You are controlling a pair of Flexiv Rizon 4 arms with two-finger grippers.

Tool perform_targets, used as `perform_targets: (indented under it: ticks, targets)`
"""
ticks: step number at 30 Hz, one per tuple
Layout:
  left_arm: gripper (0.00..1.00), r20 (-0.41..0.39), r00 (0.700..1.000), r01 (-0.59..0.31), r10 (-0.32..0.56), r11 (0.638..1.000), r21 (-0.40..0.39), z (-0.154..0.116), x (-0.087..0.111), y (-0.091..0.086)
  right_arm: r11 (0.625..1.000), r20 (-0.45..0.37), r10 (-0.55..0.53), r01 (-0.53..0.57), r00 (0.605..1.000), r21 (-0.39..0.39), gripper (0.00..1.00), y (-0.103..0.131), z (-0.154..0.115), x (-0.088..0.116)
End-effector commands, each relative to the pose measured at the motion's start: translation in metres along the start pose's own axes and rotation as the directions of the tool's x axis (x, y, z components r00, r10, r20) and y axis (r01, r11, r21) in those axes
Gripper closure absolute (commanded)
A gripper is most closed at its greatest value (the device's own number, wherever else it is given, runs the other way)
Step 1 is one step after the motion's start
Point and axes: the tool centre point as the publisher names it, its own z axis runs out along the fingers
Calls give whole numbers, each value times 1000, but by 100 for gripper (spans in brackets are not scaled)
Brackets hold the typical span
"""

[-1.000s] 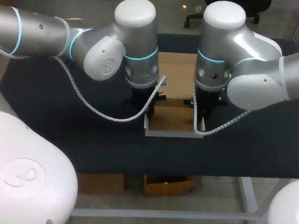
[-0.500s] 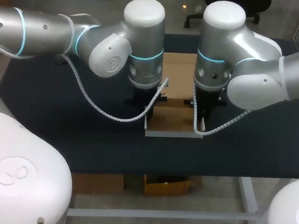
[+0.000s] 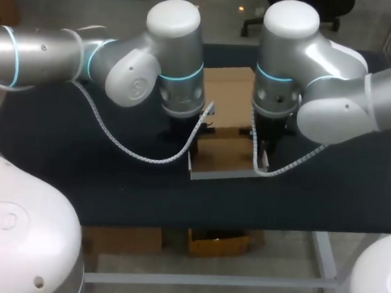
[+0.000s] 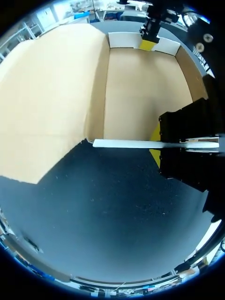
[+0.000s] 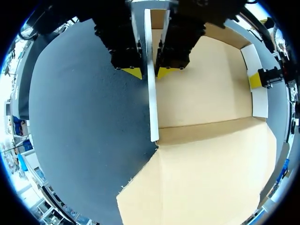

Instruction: Assemble the packaging by folding the flat box into shape, placing the metal phone stand inside, and closing the box properly

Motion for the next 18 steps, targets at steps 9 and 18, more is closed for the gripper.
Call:
perform_targets:
  ticks: [9,18]
  targets:
    - [100,22,1000,-21,20,1000,21,-5,1,5,990,-50,-45,38,998,-137,0,-11,-34,-7]
    - [100,30,998,-48,47,998,33,-8,2,6,962,-169,-134,87,977,-259,0,-17,-51,-24]
